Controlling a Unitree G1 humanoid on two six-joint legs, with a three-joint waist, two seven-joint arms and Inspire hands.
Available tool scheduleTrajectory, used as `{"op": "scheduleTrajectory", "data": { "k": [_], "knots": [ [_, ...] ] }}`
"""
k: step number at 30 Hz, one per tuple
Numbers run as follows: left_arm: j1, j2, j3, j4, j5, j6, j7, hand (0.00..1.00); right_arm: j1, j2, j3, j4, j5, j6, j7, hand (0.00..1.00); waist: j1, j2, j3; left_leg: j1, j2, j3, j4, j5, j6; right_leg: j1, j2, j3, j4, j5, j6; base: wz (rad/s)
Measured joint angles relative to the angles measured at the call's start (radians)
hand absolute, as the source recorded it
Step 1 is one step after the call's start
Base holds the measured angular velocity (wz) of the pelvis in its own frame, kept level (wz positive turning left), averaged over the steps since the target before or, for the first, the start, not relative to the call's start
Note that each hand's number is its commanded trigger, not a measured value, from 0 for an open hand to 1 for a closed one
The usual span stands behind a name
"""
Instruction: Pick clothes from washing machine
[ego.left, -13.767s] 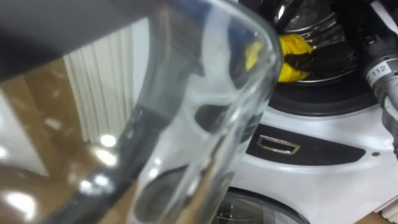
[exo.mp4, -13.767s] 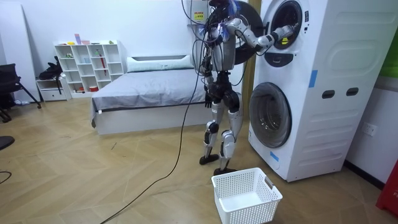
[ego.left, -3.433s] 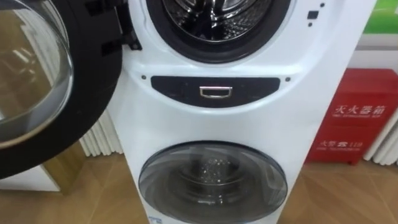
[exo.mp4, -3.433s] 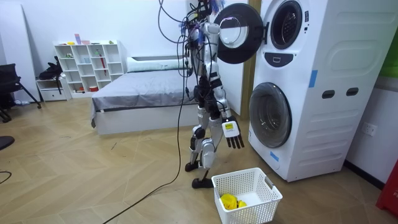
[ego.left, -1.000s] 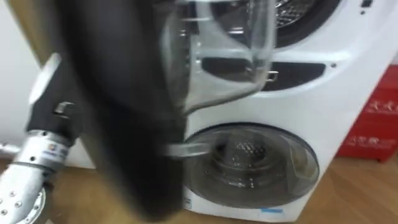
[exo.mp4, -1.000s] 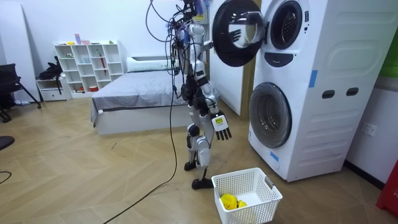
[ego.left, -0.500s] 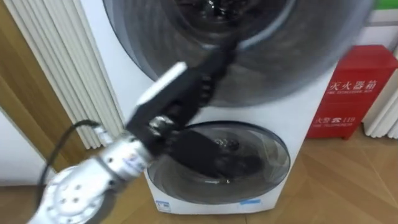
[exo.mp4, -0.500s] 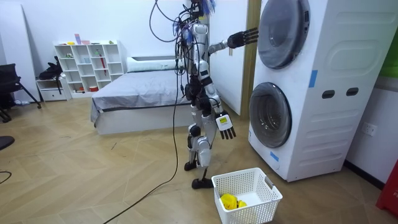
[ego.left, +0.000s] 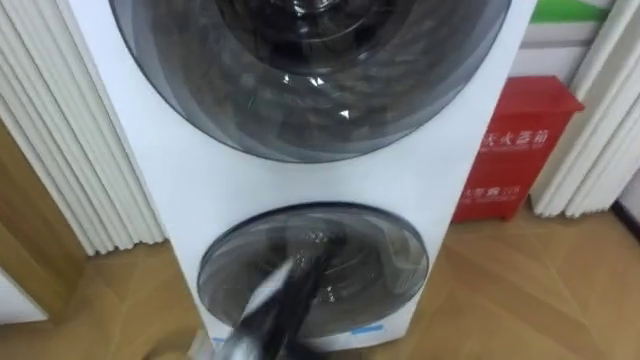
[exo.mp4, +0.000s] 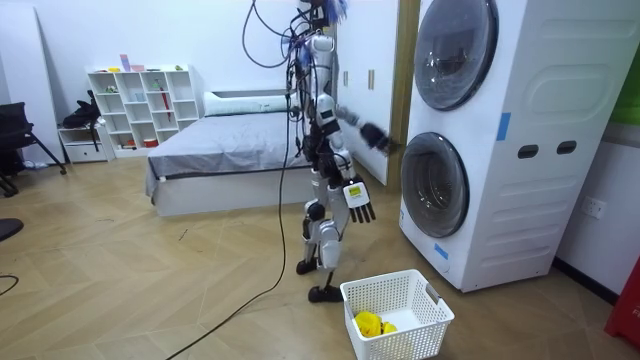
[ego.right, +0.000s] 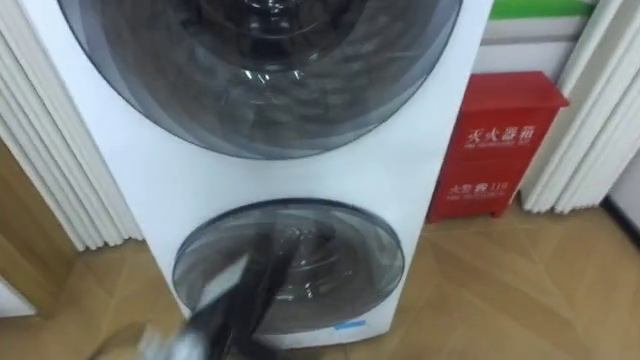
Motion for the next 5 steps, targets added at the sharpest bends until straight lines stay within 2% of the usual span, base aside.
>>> {"op": "scheduleTrajectory", "data": {
  "k": [2,3,5],
  "knots": [
    [0.070,-0.004,0.109,0.242,0.032,-0.021,0.062,0.00,0.037,0.001,-0.020,0.002,0.067,-0.003,-0.005,0.00,0.039,-0.002,-0.0025,0.014,0.012,0.003,-0.002,-0.006,-0.010,0.011,0.011,-0.015,0.000,-0.001,-0.003,-0.07],
    [0.087,-0.004,0.145,0.299,0.033,-0.032,0.079,0.00,0.046,0.004,-0.031,0.006,0.074,-0.003,-0.007,0.00,0.047,-0.002,-0.0024,0.021,0.015,0.003,-0.003,-0.007,-0.012,0.017,0.014,-0.015,-0.001,-0.003,-0.005,0.00],
    [0.146,0.002,0.304,0.503,0.036,-0.071,0.178,0.00,0.077,0.013,-0.071,0.017,0.086,-0.006,-0.009,0.00,0.079,0.003,-0.0024,0.051,0.021,0.003,-0.018,-0.014,-0.021,0.033,0.022,-0.012,-0.006,-0.009,-0.013,0.00]
  ]
}}
